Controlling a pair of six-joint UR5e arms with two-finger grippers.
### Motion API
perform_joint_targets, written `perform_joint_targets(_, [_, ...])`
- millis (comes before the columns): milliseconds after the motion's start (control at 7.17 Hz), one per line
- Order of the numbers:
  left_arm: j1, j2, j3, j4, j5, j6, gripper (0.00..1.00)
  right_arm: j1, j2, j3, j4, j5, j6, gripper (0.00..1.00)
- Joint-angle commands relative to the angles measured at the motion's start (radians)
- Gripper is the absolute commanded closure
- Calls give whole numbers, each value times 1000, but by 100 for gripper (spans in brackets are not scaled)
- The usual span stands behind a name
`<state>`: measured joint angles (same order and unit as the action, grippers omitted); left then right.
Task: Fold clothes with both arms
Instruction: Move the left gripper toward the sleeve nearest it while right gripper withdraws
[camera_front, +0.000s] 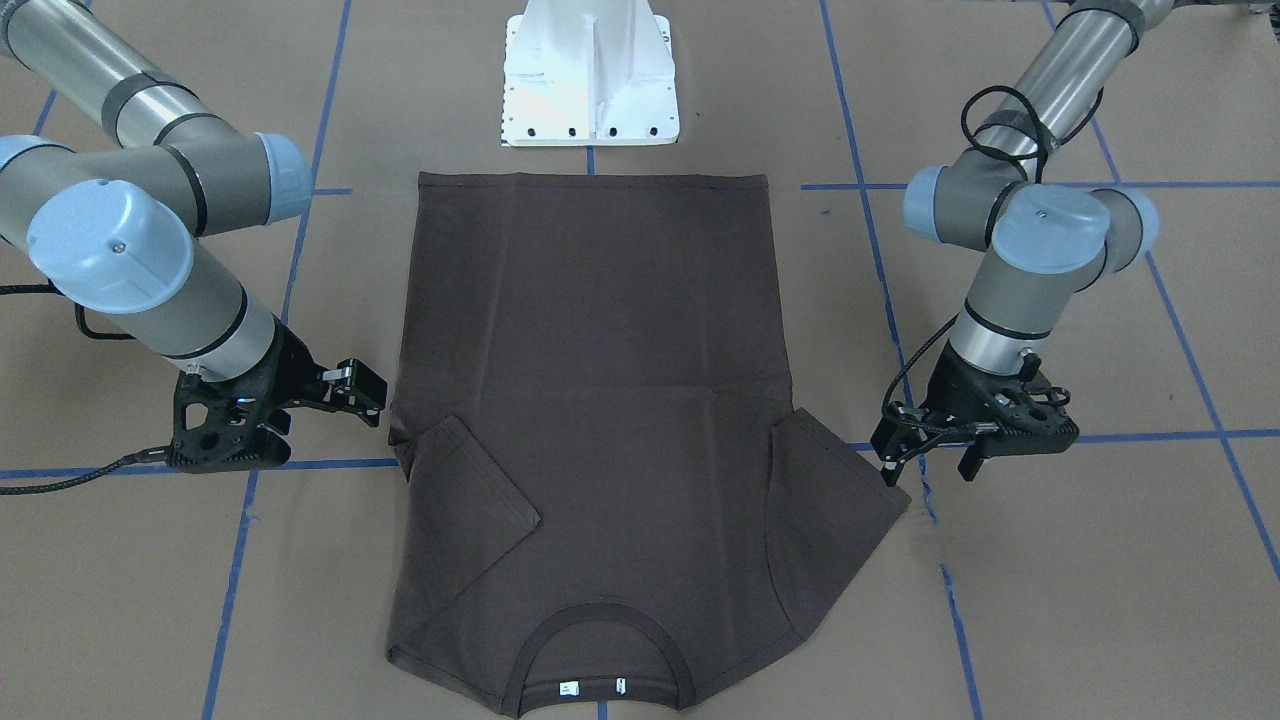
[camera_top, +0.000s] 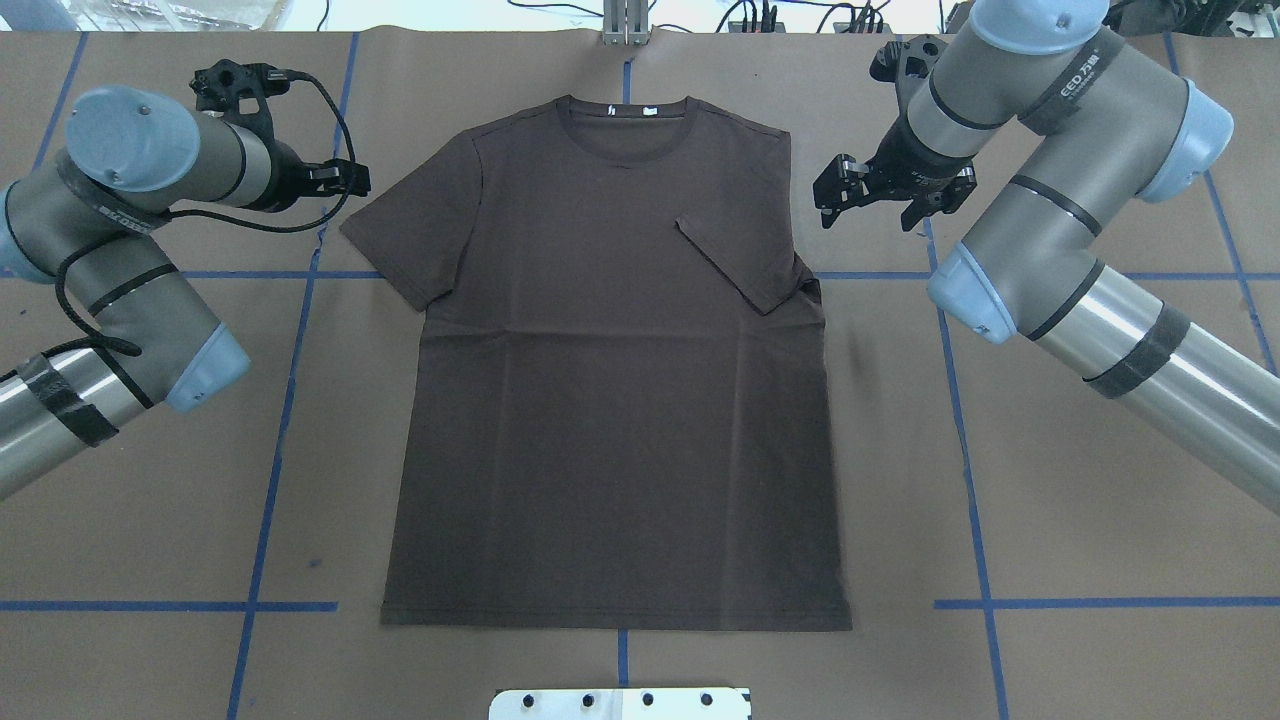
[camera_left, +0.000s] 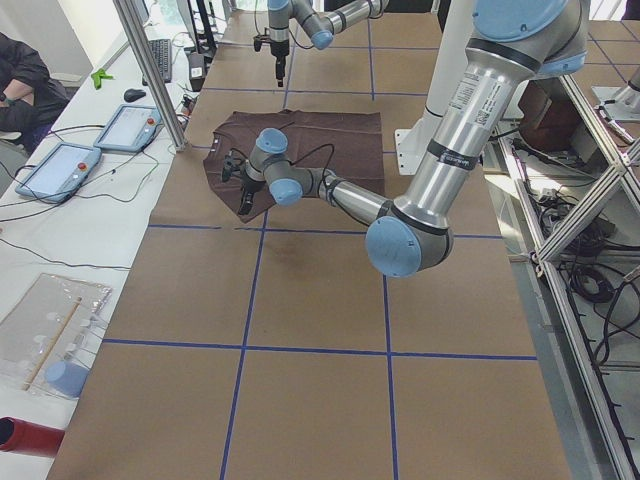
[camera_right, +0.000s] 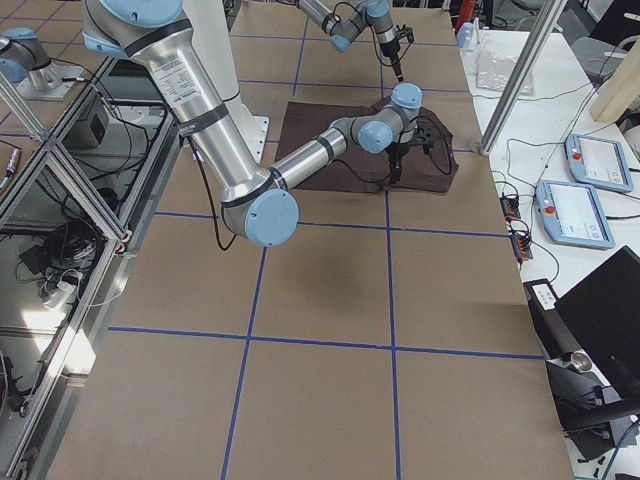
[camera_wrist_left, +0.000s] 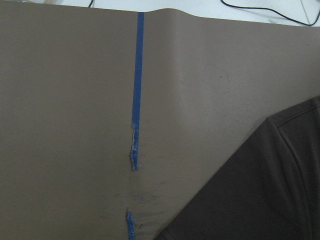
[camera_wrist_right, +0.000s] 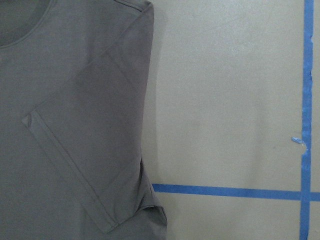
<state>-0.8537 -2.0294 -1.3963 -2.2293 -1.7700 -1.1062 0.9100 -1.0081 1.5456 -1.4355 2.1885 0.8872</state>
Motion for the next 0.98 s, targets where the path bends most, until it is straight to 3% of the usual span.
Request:
perform_joint_targets(0, [19,-32,113,-79,55,-15,0,-6,-3,1,3,-6,-2,0])
perform_joint_targets(837, [67,-35,148,-110,55,-14,6,-8,-3,-4,3,-9,1,0])
